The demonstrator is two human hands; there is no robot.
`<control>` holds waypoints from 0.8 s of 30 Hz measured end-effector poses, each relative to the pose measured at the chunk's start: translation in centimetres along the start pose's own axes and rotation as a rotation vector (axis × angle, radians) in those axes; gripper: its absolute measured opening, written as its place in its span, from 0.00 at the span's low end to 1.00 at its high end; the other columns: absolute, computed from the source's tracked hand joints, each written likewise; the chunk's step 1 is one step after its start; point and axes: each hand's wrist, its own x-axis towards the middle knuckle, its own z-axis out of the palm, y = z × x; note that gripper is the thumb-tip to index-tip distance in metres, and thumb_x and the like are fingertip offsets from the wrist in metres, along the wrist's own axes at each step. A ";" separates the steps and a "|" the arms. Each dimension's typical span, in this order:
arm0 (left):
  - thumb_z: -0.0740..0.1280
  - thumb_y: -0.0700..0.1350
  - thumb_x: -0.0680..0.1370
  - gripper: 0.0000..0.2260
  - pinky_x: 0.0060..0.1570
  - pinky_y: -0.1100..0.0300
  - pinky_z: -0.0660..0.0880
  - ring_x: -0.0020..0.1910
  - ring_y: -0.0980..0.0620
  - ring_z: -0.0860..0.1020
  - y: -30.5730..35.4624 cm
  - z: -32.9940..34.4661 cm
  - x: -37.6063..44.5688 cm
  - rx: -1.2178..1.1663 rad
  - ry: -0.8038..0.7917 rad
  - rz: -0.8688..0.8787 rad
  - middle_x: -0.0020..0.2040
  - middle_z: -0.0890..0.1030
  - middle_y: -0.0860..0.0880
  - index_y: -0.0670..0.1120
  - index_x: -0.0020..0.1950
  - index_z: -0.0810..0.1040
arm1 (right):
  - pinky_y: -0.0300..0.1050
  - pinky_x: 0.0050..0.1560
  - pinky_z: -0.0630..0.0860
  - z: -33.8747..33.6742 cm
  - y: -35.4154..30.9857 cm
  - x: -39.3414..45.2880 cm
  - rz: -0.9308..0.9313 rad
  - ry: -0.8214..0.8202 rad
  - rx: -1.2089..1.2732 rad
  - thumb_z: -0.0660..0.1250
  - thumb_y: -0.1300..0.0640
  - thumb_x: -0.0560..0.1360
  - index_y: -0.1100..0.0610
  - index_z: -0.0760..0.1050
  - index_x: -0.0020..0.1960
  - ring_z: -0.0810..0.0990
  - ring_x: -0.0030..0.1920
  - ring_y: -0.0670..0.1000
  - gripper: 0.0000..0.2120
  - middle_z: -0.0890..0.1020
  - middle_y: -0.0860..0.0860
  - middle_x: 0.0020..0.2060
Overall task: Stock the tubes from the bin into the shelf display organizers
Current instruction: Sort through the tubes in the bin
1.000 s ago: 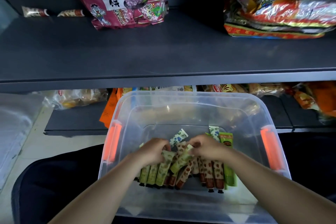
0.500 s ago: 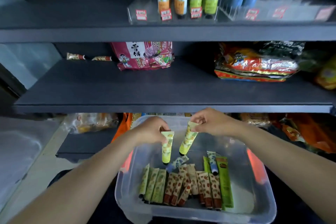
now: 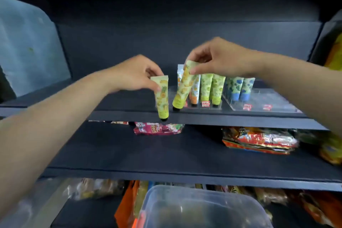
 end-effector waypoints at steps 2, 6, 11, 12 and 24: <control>0.75 0.41 0.69 0.09 0.46 0.69 0.72 0.46 0.60 0.79 0.3 -2.3 1.5 0.007 0.082 0.025 0.44 0.83 0.56 0.50 0.47 0.82 | 0.35 0.46 0.75 -1.6 -0.8 2.4 -0.020 0.064 -0.034 0.69 0.60 0.74 0.58 0.82 0.47 0.78 0.40 0.41 0.04 0.84 0.50 0.42; 0.74 0.40 0.70 0.08 0.39 0.70 0.69 0.41 0.63 0.77 -0.5 -5.1 5.3 0.080 0.160 0.050 0.42 0.81 0.57 0.50 0.47 0.82 | 0.35 0.46 0.74 -3.2 -1.1 7.6 -0.016 0.086 -0.077 0.69 0.60 0.73 0.56 0.82 0.46 0.77 0.39 0.40 0.03 0.83 0.46 0.40; 0.74 0.41 0.70 0.08 0.46 0.65 0.73 0.45 0.59 0.78 -3.3 -5.7 10.5 0.175 0.107 0.029 0.44 0.81 0.56 0.49 0.47 0.82 | 0.42 0.51 0.74 -3.2 1.2 13.8 0.086 0.016 -0.238 0.71 0.57 0.73 0.51 0.81 0.45 0.78 0.47 0.45 0.03 0.82 0.44 0.42; 0.74 0.41 0.70 0.08 0.50 0.62 0.73 0.46 0.57 0.78 -3.9 -5.5 11.5 0.187 0.092 0.027 0.45 0.82 0.56 0.50 0.47 0.82 | 0.42 0.52 0.74 -3.0 1.9 14.7 0.107 -0.003 -0.262 0.71 0.57 0.72 0.50 0.81 0.46 0.78 0.49 0.46 0.03 0.82 0.44 0.43; 0.71 0.42 0.74 0.09 0.55 0.63 0.70 0.52 0.56 0.77 -8.6 -3.2 18.8 0.182 -0.072 0.034 0.50 0.81 0.54 0.47 0.54 0.81 | 0.40 0.57 0.69 0.0 7.0 20.3 0.242 -0.227 -0.425 0.72 0.53 0.72 0.53 0.77 0.59 0.76 0.52 0.46 0.16 0.78 0.43 0.49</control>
